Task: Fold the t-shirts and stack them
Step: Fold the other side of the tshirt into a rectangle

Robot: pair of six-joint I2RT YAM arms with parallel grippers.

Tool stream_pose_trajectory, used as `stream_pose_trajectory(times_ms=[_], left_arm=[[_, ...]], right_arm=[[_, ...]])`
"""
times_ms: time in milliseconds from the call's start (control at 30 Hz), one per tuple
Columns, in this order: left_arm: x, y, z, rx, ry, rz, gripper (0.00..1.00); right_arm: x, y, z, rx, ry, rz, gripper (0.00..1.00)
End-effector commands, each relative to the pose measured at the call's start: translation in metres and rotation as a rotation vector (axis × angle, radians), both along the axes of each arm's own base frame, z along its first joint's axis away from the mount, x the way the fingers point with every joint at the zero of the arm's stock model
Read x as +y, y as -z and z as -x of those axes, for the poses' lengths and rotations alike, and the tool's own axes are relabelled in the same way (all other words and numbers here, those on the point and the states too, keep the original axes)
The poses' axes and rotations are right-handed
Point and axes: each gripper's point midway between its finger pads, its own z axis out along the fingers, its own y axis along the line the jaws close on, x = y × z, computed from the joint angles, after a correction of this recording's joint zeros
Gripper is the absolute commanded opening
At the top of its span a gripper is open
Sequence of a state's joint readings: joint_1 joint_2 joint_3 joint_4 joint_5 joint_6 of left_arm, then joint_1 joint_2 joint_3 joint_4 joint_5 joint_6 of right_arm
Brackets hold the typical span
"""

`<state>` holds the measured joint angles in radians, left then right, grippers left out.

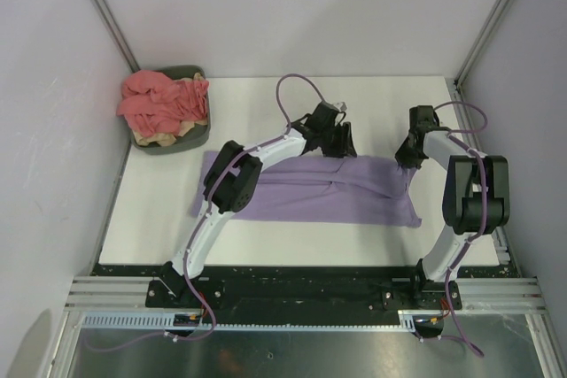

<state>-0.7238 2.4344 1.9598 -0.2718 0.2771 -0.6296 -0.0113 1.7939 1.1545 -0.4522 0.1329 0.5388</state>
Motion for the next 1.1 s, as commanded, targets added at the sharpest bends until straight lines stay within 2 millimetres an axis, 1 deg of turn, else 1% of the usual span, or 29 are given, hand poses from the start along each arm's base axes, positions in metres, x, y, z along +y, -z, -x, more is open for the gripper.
stream_pose_trajectory(times_ms=[0,100,167,367,633,767,933,1067], left_arm=[[-0.024,-0.028,0.001,-0.031,0.036,0.077,0.53],[-0.026,-0.027,0.004,-0.024,0.040,0.079,0.52],[-0.027,-0.027,0.005,-0.024,0.043,0.080,0.49],[-0.029,-0.030,0.009,-0.023,0.053,0.086,0.36],[-0.030,-0.037,0.014,-0.028,0.067,0.092,0.18],[-0.030,-0.047,0.018,-0.036,0.079,0.103,0.10],[-0.032,-0.059,0.029,-0.056,0.106,0.104,0.05],[-0.033,-0.067,0.039,-0.074,0.131,0.101,0.03]], right_arm=[[0.003,-0.032,-0.013,-0.084,-0.011,-0.001,0.07],[0.003,-0.033,-0.012,-0.083,-0.013,-0.001,0.14],[0.004,-0.033,-0.011,-0.078,-0.014,0.000,0.19],[0.003,-0.034,-0.009,-0.075,-0.016,0.004,0.26],[0.002,-0.035,-0.007,-0.072,-0.016,0.008,0.28],[0.001,-0.035,-0.007,-0.067,-0.015,0.013,0.31],[-0.001,-0.037,-0.005,-0.067,-0.011,0.022,0.33],[-0.002,-0.042,-0.005,-0.078,-0.008,0.028,0.39]])
